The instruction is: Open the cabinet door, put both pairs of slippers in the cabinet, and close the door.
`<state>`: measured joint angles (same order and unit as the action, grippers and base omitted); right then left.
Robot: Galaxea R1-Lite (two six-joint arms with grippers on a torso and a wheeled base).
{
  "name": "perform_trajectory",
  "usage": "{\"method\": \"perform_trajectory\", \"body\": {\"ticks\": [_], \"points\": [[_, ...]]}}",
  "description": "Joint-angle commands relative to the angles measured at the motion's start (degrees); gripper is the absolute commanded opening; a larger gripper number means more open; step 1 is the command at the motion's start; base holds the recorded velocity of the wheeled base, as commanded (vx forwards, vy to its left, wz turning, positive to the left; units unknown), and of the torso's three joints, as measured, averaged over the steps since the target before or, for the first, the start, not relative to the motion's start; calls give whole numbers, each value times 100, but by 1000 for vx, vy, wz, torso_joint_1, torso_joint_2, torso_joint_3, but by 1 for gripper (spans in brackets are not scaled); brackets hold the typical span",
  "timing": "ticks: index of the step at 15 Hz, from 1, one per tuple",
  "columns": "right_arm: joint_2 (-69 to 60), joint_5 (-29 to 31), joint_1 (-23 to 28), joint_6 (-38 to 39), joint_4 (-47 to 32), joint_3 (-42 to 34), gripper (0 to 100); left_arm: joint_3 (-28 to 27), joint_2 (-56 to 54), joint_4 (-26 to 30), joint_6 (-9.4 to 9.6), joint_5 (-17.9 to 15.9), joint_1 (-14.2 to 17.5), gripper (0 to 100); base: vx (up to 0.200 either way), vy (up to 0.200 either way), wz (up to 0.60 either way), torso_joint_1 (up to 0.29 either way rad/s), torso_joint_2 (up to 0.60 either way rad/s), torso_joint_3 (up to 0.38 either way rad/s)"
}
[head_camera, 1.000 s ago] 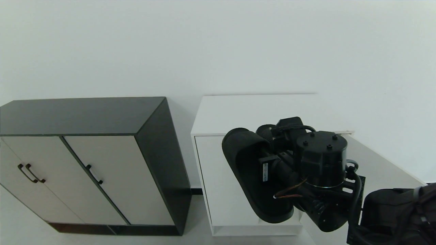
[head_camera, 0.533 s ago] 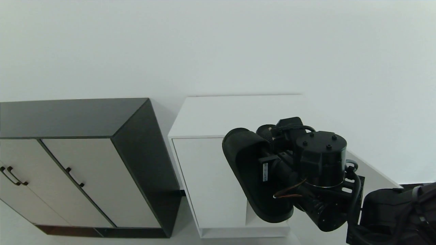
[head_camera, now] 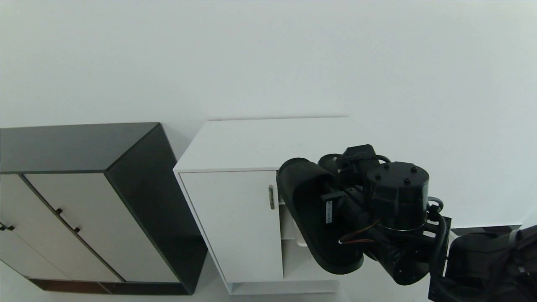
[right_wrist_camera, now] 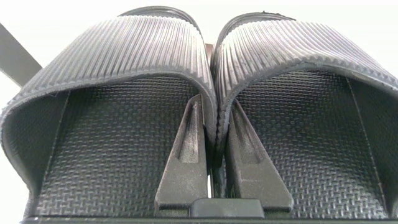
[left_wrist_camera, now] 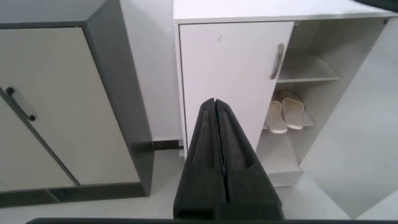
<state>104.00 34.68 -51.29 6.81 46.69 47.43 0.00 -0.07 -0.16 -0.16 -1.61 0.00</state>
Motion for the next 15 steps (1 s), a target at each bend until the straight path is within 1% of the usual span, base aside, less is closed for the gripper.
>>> {"method": "perform_trajectory", "body": {"ticks": [1,4,15], "points": [[15,-5,-4,-5,24,-6,0,0,7,-2,-2,3,0,0,0,0,0,0,0,0],[24,-5,5,-49,147,-103,0,0,7,-2,-2,3,0,0,0,0,0,0,0,0],[42,-14,101,-128,165,-191,0,0,7,-2,-11,3,0,0,0,0,0,0,0,0]]}}
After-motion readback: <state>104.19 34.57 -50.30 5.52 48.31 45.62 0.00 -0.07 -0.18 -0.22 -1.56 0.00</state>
